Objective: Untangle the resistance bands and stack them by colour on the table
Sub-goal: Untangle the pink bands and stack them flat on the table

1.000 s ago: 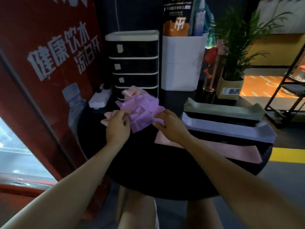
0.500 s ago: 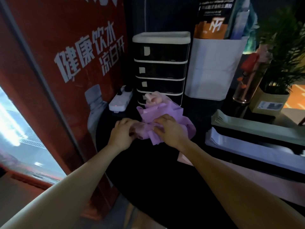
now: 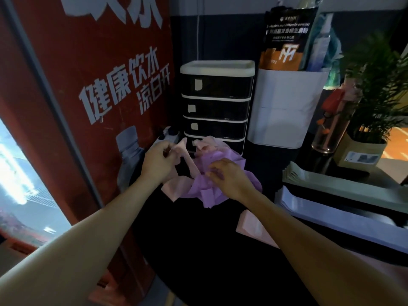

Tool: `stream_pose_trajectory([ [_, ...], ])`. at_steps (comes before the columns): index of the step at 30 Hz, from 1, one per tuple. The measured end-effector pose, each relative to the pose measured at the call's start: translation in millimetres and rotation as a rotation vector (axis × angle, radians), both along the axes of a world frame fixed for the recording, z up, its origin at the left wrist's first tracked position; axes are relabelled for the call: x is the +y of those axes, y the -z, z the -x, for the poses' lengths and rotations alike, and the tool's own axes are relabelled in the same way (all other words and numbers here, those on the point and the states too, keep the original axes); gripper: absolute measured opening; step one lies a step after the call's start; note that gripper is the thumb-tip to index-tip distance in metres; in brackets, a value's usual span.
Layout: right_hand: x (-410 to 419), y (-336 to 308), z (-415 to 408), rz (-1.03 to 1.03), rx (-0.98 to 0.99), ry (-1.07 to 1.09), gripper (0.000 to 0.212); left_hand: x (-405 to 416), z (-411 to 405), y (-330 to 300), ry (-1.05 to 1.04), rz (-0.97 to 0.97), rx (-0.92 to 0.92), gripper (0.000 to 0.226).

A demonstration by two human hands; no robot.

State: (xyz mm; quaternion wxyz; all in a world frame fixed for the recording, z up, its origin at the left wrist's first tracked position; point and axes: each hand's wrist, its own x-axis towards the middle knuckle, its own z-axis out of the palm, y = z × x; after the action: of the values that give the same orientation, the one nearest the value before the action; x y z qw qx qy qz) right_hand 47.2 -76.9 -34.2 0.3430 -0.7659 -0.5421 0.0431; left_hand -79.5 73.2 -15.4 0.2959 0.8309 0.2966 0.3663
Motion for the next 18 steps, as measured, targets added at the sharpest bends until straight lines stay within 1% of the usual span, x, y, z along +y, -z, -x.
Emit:
stream_pose_trajectory([
  [3,-2,-9,-1,0.014,0.027,0.001,0.015,0,-6,-31,0.001,-0.019,-0.101,0.012],
  [5,-1,-20,0,-0.021,0.068,0.003,0.021,0,-9,-46,0.008,-0.043,-0.134,0.014],
  [7,-1,-38,5,-0.097,0.131,-0.003,0.03,-6,-12,-59,0.035,-0.056,-0.157,0.016],
  [9,2,-57,9,-0.178,0.166,-0.013,0.031,-17,-15,-72,0.068,-0.092,-0.168,0.015],
  [11,5,-74,12,-0.259,0.244,-0.008,0.032,-28,-18,-82,0.092,-0.129,-0.176,0.014],
  [13,7,-90,15,-0.338,0.31,0.005,0.033,-39,-20,-92,0.127,-0.126,-0.2,0.015],
  [16,5,-107,14,-0.408,0.296,0.015,0.032,-50,-22,-106,0.189,-0.058,-0.251,0.008],
  [18,2,-116,11,-0.442,0.271,0.022,0.03,-56,-21,-115,0.219,-0.05,-0.279,0.005],
])
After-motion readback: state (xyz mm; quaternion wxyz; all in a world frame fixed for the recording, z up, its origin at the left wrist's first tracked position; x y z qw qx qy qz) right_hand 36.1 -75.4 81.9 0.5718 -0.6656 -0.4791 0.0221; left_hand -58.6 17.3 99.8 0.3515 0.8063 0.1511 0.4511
